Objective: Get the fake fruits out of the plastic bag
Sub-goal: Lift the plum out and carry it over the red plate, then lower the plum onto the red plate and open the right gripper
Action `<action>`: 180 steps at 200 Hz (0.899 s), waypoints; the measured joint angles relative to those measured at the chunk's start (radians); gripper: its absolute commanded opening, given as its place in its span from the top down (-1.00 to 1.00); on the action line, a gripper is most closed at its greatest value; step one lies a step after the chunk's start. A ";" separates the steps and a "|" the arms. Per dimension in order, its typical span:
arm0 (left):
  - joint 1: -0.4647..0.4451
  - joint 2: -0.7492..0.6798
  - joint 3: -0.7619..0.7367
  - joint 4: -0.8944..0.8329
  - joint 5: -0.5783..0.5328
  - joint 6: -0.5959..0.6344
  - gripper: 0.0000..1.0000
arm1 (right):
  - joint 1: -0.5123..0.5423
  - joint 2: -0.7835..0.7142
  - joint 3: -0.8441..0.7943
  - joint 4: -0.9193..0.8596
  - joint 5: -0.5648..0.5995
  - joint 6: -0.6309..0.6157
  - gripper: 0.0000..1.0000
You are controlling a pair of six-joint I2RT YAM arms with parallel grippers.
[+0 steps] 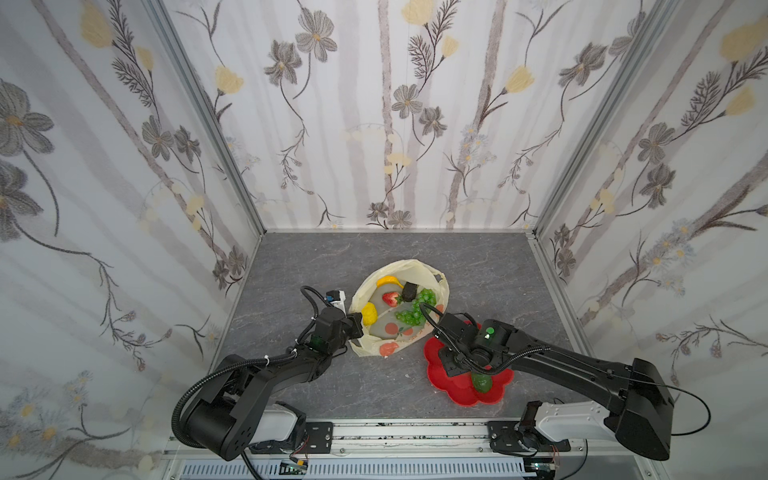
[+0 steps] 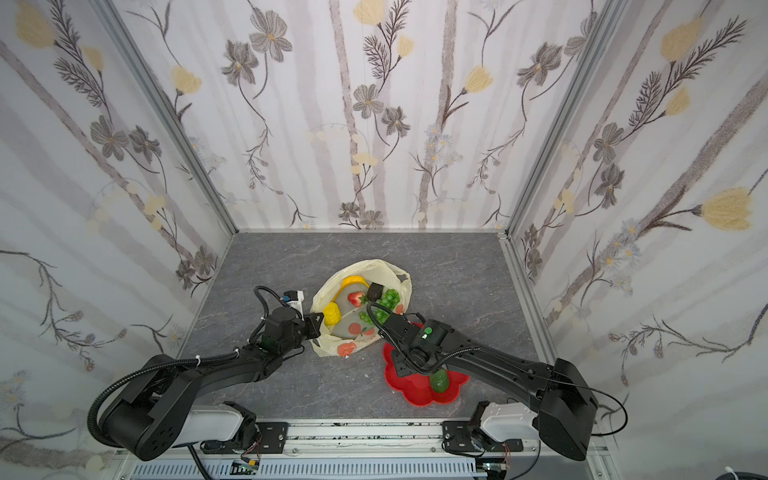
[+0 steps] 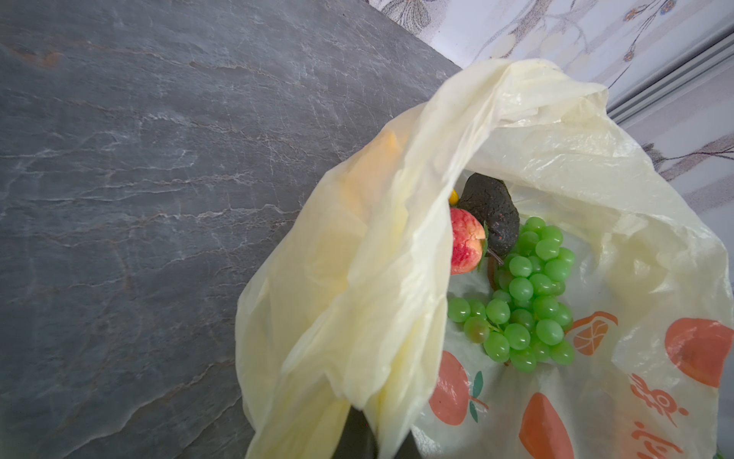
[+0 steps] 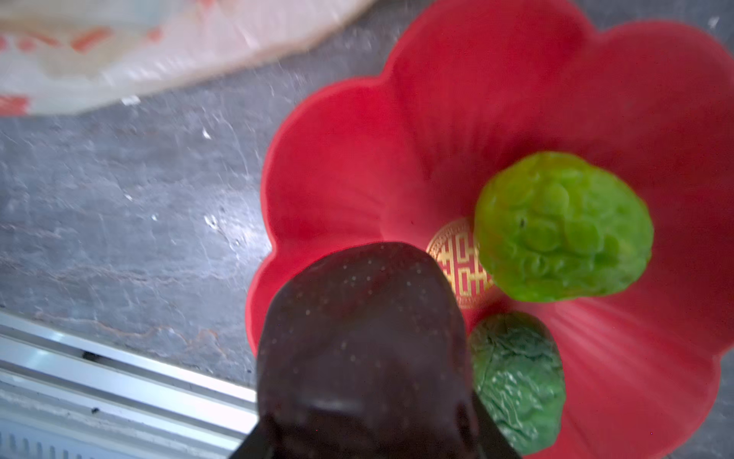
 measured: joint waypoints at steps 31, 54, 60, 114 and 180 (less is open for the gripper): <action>0.000 0.000 0.000 0.000 0.000 0.000 1.00 | 0.010 -0.001 -0.011 -0.099 -0.024 0.008 0.35; 0.000 0.000 0.000 0.000 0.000 0.000 1.00 | 0.015 0.008 -0.021 -0.146 -0.033 0.008 0.37; 0.000 0.000 0.000 0.000 0.000 0.000 1.00 | 0.015 0.013 -0.024 -0.153 -0.038 0.007 0.37; 0.000 -0.005 0.000 0.000 0.000 0.000 1.00 | 0.036 0.095 -0.025 -0.204 -0.048 -0.004 0.35; 0.000 -0.008 0.000 0.000 0.000 0.000 1.00 | 0.050 0.188 -0.016 -0.229 -0.048 -0.046 0.23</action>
